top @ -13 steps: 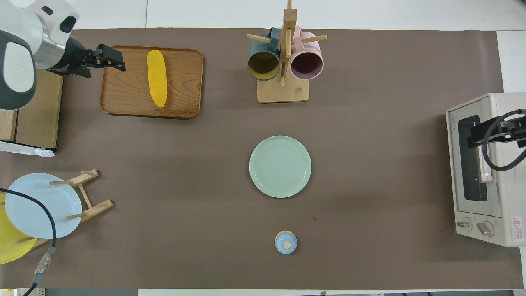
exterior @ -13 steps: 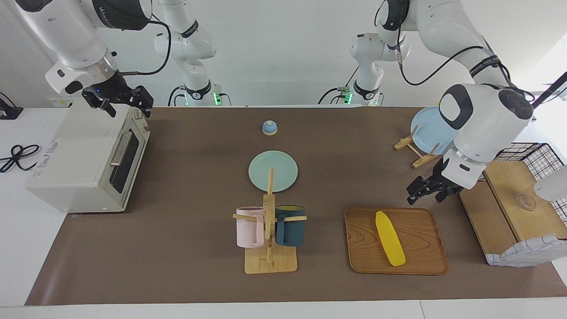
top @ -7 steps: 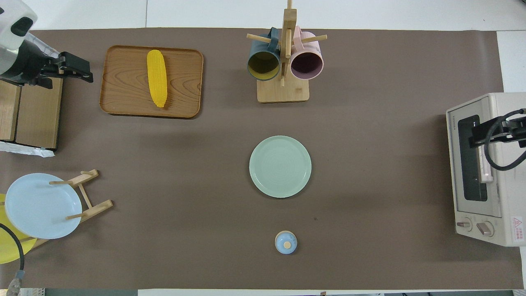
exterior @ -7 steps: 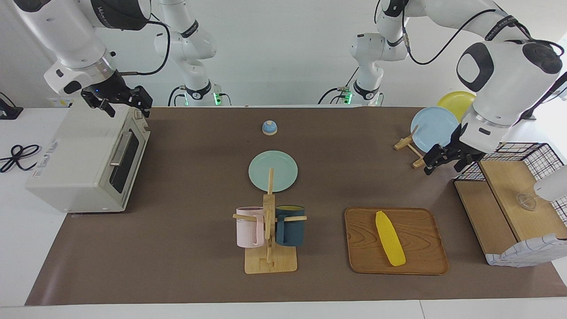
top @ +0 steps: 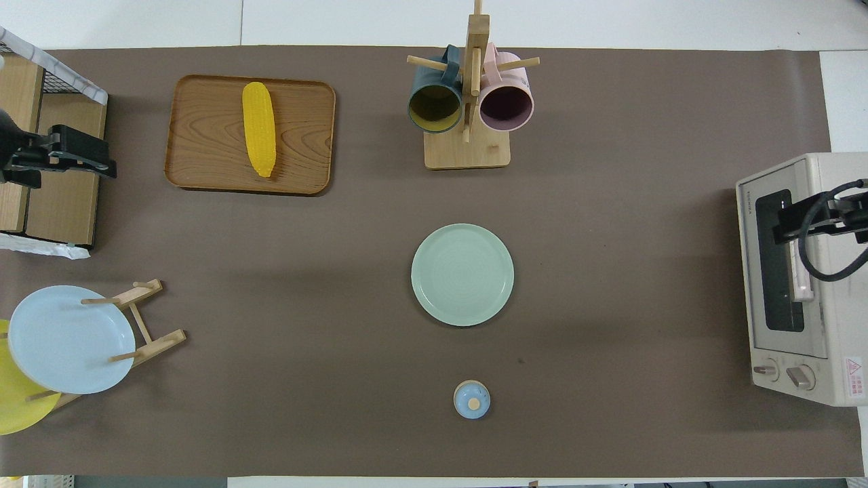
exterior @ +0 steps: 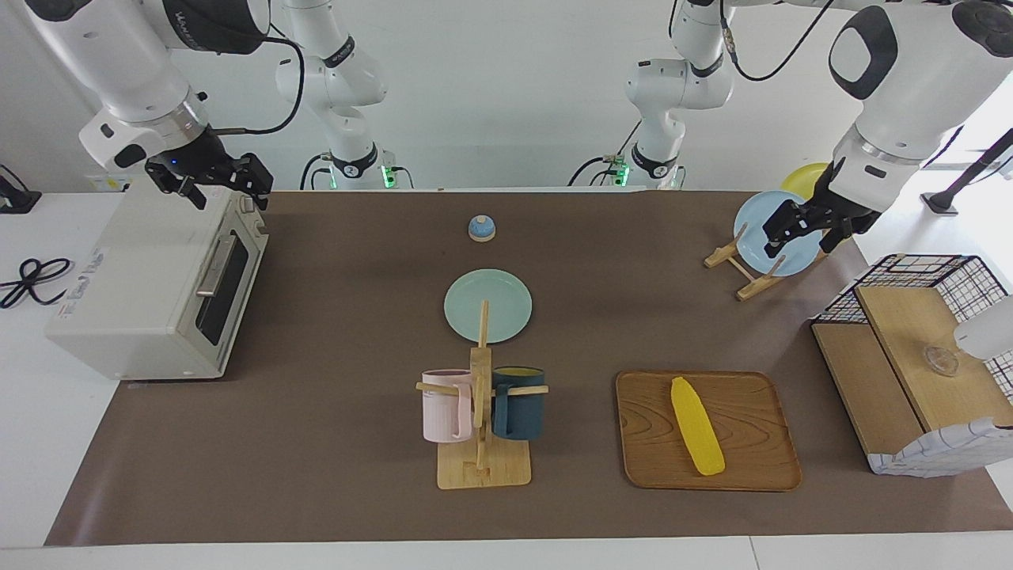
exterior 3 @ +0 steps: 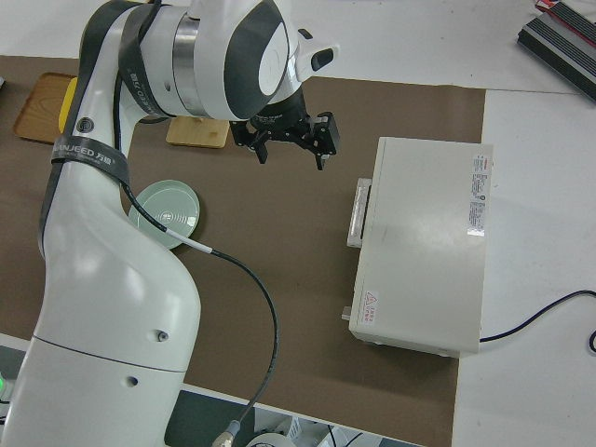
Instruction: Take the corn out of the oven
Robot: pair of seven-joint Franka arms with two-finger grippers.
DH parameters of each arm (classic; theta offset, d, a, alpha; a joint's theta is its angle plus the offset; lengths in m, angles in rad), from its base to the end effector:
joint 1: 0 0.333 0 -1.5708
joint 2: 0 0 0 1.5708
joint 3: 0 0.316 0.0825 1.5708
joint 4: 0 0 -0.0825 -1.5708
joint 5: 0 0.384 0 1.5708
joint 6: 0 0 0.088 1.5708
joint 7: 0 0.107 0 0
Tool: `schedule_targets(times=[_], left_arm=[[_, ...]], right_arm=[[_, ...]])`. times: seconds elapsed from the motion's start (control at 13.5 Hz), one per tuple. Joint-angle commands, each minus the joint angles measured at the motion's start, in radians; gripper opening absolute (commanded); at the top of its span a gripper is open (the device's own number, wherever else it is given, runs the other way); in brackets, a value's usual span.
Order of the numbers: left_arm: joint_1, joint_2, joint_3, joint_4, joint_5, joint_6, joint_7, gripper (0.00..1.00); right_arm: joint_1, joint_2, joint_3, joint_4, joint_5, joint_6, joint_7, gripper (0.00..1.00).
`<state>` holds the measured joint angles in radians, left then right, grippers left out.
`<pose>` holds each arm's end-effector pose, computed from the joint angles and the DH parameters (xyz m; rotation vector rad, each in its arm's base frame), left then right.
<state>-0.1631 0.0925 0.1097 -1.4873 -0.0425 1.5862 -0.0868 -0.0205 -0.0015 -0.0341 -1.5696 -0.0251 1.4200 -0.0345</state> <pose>0.5834 -0.0388 0.6130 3.1084 0.0519 0.0072 0.5361 -0.0323 0.6139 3.1144 -0.0343 -0.2326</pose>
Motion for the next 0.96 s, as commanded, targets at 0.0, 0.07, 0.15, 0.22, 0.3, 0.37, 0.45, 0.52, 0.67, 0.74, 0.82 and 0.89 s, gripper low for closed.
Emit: schedule_targets(times=[0.0, 0.07, 0.15, 0.22, 0.3, 0.37, 0.45, 0.52, 0.67, 0.74, 0.82, 0.89], left_arm=[[-0.001, -0.069, -0.004, -0.068, 0.032, -0.022, 0.001, 1.00], [-0.001, -0.088, -0.005, -0.091, 0.044, -0.023, 0.007, 1.00], [0.000, -0.114, -0.013, -0.120, 0.059, -0.029, 0.027, 1.00], [0.005, -0.140, -0.027, -0.146, 0.062, -0.029, 0.039, 1.00], [0.034, -0.145, -0.057, -0.156, 0.062, -0.031, 0.041, 1.00], [0.083, -0.146, -0.112, -0.162, 0.062, -0.031, 0.042, 1.00], [0.099, -0.145, -0.132, -0.162, 0.061, -0.022, 0.041, 1.00], [0.094, -0.145, -0.131, -0.163, 0.061, -0.011, 0.039, 1.00], [0.091, -0.142, -0.131, -0.156, 0.059, -0.011, 0.033, 1.00], [0.093, -0.140, -0.134, -0.150, 0.059, -0.018, 0.032, 1.00], [0.093, -0.140, -0.136, -0.153, 0.059, -0.017, 0.030, 1.00], [0.093, -0.140, -0.134, -0.159, 0.059, -0.017, 0.032, 1.00]], right_arm=[[-0.012, -0.014, 0.006, -0.015, 0.024, 0.004, 0.015, 1.00], [-0.013, -0.014, 0.006, -0.017, 0.024, 0.004, 0.015, 1.00], [-0.013, -0.014, 0.006, -0.015, 0.024, 0.004, 0.015, 1.00], [-0.013, -0.014, 0.006, -0.015, 0.024, 0.004, 0.015, 1.00], [-0.013, -0.014, 0.006, -0.015, 0.024, 0.004, 0.015, 1.00], [-0.012, -0.014, 0.006, -0.017, 0.024, 0.004, 0.015, 1.00], [-0.012, -0.014, 0.006, -0.015, 0.024, 0.004, 0.015, 1.00], [-0.012, -0.014, 0.006, -0.015, 0.024, 0.004, 0.015, 1.00], [-0.013, -0.014, 0.006, -0.017, 0.024, 0.004, 0.015, 1.00], [-0.012, -0.014, 0.006, -0.015, 0.024, 0.004, 0.015, 1.00], [-0.012, -0.014, 0.006, -0.015, 0.024, 0.004, 0.015, 1.00], [-0.013, -0.014, 0.006, -0.015, 0.024, 0.004, 0.015, 1.00]])
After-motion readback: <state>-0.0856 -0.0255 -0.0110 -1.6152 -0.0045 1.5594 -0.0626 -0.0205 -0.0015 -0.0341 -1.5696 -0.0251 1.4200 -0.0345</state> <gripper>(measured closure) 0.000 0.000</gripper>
